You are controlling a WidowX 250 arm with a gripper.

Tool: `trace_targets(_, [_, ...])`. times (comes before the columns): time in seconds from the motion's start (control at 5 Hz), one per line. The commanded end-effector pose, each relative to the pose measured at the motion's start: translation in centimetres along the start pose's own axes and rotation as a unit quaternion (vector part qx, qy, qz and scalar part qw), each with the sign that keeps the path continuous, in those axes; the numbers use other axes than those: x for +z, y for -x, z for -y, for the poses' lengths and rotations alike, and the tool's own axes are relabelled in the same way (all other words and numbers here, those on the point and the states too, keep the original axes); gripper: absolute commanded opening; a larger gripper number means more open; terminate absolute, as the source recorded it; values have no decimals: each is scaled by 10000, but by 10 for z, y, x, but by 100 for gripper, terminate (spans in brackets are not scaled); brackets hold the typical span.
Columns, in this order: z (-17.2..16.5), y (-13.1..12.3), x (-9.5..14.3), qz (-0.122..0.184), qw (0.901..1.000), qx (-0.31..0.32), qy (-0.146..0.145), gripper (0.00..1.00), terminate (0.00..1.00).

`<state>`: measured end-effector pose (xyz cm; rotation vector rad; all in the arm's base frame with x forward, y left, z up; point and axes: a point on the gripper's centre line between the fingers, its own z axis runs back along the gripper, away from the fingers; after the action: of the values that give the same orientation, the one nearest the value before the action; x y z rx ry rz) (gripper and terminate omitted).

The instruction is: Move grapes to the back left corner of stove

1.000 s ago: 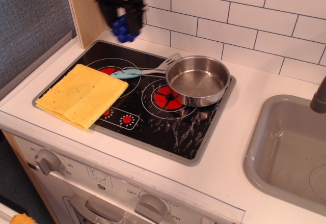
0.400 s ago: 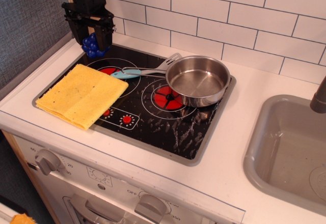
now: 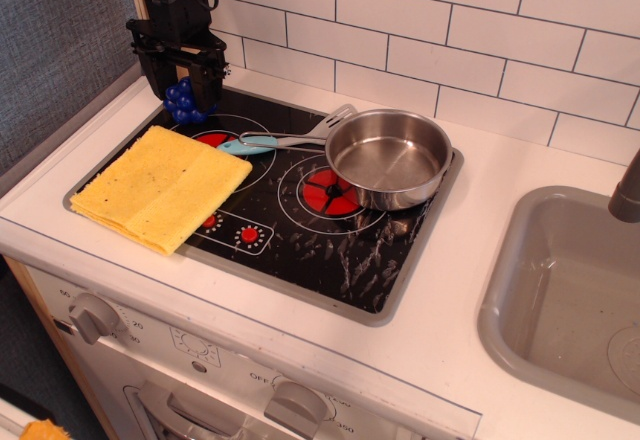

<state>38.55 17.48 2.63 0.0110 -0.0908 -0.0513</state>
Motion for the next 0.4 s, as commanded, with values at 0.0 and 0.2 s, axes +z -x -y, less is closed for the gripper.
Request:
trace_targets(0.0, [6,2,37,474,9985,-194,-176,100,0])
trace_targets(0.2, [18,12,73,714,9965,-309,-295,100,0])
